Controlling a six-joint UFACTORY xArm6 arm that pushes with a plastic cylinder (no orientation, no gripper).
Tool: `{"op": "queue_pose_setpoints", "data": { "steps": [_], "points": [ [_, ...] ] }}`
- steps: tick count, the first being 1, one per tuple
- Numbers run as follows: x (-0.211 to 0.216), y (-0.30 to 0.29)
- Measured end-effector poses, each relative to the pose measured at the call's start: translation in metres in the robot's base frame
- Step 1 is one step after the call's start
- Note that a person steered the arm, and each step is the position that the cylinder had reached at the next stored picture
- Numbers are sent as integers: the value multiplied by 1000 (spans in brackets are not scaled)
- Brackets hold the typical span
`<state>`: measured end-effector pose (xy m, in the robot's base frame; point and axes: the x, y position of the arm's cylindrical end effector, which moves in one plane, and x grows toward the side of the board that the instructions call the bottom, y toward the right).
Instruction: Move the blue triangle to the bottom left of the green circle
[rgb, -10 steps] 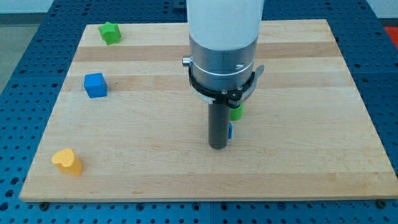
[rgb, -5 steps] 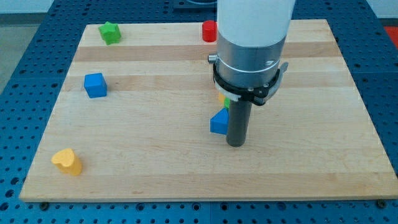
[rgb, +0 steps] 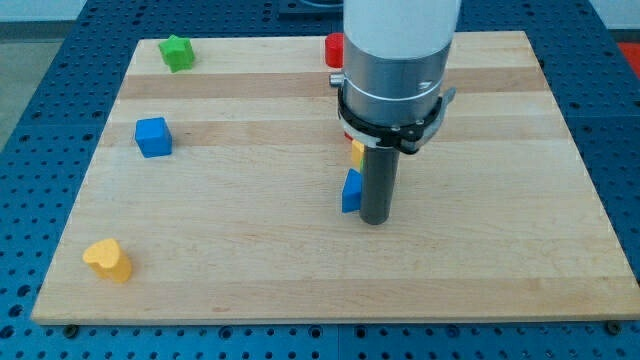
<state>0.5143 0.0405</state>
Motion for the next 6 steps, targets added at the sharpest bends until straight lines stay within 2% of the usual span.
{"op": "queue_pose_setpoints", "data": {
  "steps": [6],
  "points": [
    [1,-24]
  ]
}}
